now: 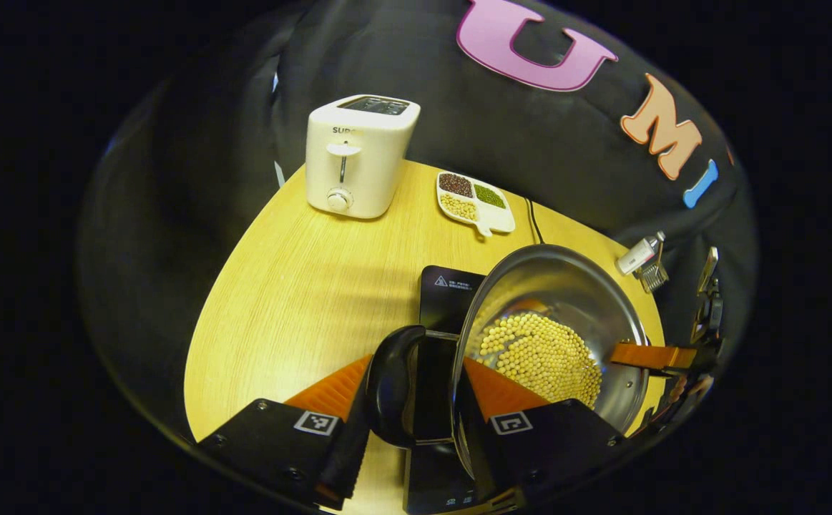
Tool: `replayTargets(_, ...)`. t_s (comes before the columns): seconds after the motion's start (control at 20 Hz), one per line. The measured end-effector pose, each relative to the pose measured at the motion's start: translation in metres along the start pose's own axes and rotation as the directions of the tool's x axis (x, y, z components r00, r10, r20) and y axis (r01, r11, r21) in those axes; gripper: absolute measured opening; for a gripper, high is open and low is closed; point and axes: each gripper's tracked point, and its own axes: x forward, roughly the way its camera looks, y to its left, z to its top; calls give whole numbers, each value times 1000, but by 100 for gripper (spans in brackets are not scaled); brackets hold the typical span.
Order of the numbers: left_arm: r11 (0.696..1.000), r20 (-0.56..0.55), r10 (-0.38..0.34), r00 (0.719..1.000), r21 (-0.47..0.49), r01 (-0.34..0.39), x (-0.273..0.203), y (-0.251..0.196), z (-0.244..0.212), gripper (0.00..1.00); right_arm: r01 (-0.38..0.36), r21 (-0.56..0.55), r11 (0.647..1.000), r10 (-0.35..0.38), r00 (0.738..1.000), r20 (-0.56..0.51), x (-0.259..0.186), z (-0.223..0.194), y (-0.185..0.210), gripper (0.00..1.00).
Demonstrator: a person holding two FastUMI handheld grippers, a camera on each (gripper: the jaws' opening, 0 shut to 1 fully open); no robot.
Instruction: First push the handle of the pot to place it horizontally, then grasp the pot with both hands and set it on the induction cooktop.
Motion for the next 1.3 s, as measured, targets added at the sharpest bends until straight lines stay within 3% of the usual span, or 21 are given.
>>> replayTargets(0.1, 998, 44, 49, 998, 25, -50, -1, 13, 4, 74, -7, -9, 1000, 7, 1000, 21, -4, 3, 1, 52)
replayTargets(0.2, 998, 98, 66, 993, 16, -68, -8, 14, 10, 100, 4, -16, 1000, -3, 997, 79, -17, 12, -4, 80)
replayTargets(0.25, 997, 132, 77, 988, 2, -77, -16, 13, 14, 99, 18, -11, 1000, -16, 994, 108, -25, 16, -10, 94)
replayTargets(0.3, 997, 173, 80, 982, -6, -80, -22, 11, 20, 98, 30, -11, 1000, -28, 990, 137, -33, 22, -15, 94)
replayTargets(0.35, 996, 209, 93, 974, -13, -92, -31, 11, 26, 98, 43, -14, 999, -41, 986, 160, -41, 26, -21, 100)
replayTargets(0.4, 995, 237, 103, 966, -15, -103, -38, 11, 30, 98, 40, -16, 999, -36, 983, 180, -52, 28, -22, 93)
replayTargets(0.45, 993, 258, 115, 959, -16, -115, -45, 10, 33, 98, 44, -18, 999, -39, 979, 200, -63, 31, -26, 93)
replayTargets(0.5, 992, 264, 127, 956, -17, -127, -51, 7, 32, 98, 48, -28, 998, -41, 976, 216, -74, 32, -31, 100)
replayTargets(0.55, 991, 271, 131, 954, -18, -132, -59, 3, 31, 98, 54, -38, 998, -44, 972, 231, -86, 34, -37, 93)
replayTargets(0.65, 991, 282, 136, 950, -25, -134, -70, -10, 29, 98, 52, -53, 997, -37, 966, 254, -109, 33, -46, 93)
replayTargets(0.7, 990, 285, 139, 948, -29, -137, -76, -19, 27, 98, 52, -60, 997, -34, 963, 269, -121, 34, -52, 100)
replayTargets(0.75, 990, 288, 138, 948, -29, -135, -82, -29, 24, 98, 59, -75, 995, -35, 960, 279, -130, 33, -60, 93)
replayTargets(0.85, 990, 308, 140, 941, -27, -139, -96, -53, 15, 98, 64, -98, 993, -33, 955, 295, -152, 27, -75, 92)
replayTargets(0.95, 987, 339, 153, 928, -15, -158, -108, -83, 8, 97, 28, -104, 994, 6, 950, 312, -176, 23, -84, 93)
replayTargets(1.0, 985, 365, 160, 917, -7, -170, -115, -102, 6, 98, 4, -108, 994, 31, 947, 320, -191, 23, -89, 100)
replayTargets(1.05, 983, 389, 168, 906, 2, -183, -123, -123, 4, 98, -17, -116, 993, 54, 944, 327, -205, 22, -95, 100)
replayTargets(1.1, 981, 416, 172, 893, 10, -194, -132, -144, 2, 98, -33, -126, 992, 74, 939, 336, -220, 22, -104, 93)
replayTargets(1.15, 979, 442, 174, 880, 18, -203, -143, -171, -3, 97, -42, -136, 990, 87, 934, 346, -236, 24, -114, 100)
replayTargets(1.2, 978, 466, 173, 867, 24, -208, -153, -195, -6, 98, -48, -151, 987, 100, 928, 359, -253, 26, -124, 92)
replayTargets(1.25, 977, 492, 168, 854, 30, -209, -162, -220, -9, 98, -42, -169, 985, 105, 919, 380, -271, 32, -137, 92)
replayTargets(1.3, 978, 520, 159, 839, 36, -207, -173, -245, -13, 98, -32, -186, 982, 106, 909, 403, -289, 39, -151, 100)
